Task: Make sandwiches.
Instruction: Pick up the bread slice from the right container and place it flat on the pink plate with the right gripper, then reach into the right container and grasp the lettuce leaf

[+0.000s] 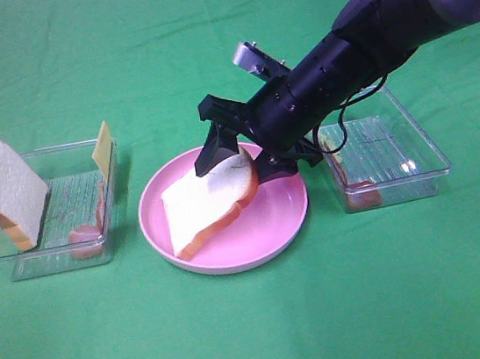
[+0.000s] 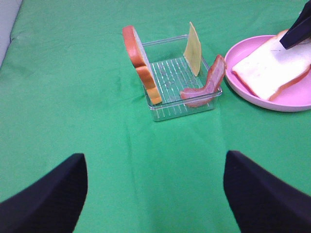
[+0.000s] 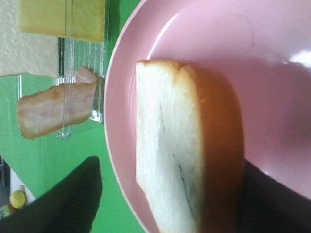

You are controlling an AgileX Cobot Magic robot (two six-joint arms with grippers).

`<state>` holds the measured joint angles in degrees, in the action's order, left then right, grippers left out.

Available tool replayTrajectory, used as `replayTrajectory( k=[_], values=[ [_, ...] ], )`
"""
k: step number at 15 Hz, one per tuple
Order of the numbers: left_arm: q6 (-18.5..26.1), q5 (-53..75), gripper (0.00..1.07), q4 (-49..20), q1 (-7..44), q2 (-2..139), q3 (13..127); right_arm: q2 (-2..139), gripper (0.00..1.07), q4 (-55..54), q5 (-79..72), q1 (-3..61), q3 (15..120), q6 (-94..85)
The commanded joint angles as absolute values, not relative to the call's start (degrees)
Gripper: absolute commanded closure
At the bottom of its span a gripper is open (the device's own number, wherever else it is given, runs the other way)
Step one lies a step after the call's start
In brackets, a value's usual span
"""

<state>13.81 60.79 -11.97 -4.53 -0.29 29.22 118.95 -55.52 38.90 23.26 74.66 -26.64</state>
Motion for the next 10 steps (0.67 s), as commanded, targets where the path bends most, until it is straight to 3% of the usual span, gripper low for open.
replayTrajectory(
  k=[1,8,10],
  values=[
    [13.92,60.22,0.32,-11.97,-4.76,-1.32,29.11,116.94,0.40,-52.71,39.19,23.32,75.00,-26.81],
    [13.92,60.22,0.32,-11.97,-4.76,-1.32,29.11,106.86,0.40,-38.56,39.59,23.32,75.00,-13.18],
    [13.92,60.22,0.32,-11.97,-4.76,-1.32,29.11,104.97,0.39,-23.38,45.78,23.32,80.10,-1.38]
  ],
)
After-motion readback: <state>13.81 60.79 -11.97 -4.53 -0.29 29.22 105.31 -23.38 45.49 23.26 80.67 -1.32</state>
